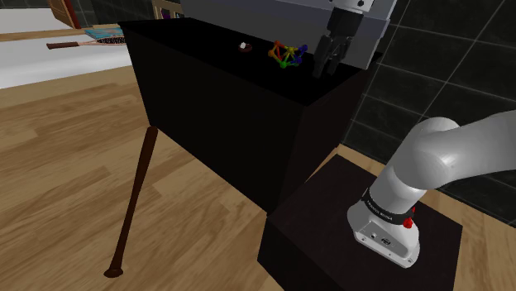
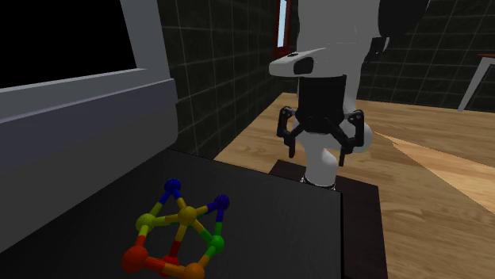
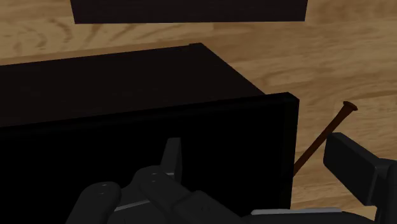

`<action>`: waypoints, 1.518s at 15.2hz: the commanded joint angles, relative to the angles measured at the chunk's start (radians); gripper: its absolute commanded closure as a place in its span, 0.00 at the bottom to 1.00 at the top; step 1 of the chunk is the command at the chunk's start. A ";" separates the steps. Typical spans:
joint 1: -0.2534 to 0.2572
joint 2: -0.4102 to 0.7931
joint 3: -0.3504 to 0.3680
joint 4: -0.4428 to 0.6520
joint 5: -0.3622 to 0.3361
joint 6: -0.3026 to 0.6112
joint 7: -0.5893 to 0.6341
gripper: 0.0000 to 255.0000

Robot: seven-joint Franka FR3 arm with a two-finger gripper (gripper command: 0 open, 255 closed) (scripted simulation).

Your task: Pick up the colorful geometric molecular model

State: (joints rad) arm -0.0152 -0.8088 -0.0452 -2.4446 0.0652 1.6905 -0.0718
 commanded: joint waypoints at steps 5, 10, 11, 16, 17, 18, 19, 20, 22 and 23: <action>-0.022 0.173 -0.032 0.137 -0.005 0.016 0.009 0.00; -0.044 0.381 -0.074 0.328 -0.001 0.005 0.019 0.00; -0.048 0.422 -0.083 0.369 0.002 0.000 0.020 0.00; -0.070 0.628 -0.129 0.592 0.025 -0.048 0.025 0.00; -0.076 0.670 -0.138 0.641 0.031 -0.061 0.025 0.00; -0.082 0.712 -0.147 0.692 0.039 -0.076 0.025 0.00; -0.089 0.756 -0.156 0.745 0.047 -0.092 0.025 0.00; -0.096 0.800 -0.165 0.799 0.056 -0.109 0.025 0.00; -0.114 0.891 -0.182 0.916 0.078 -0.149 0.026 0.00; -0.125 0.939 -0.190 0.979 0.090 -0.172 0.026 0.00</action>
State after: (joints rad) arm -0.1288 0.0787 -0.2257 -1.5283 0.1429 1.5383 -0.0433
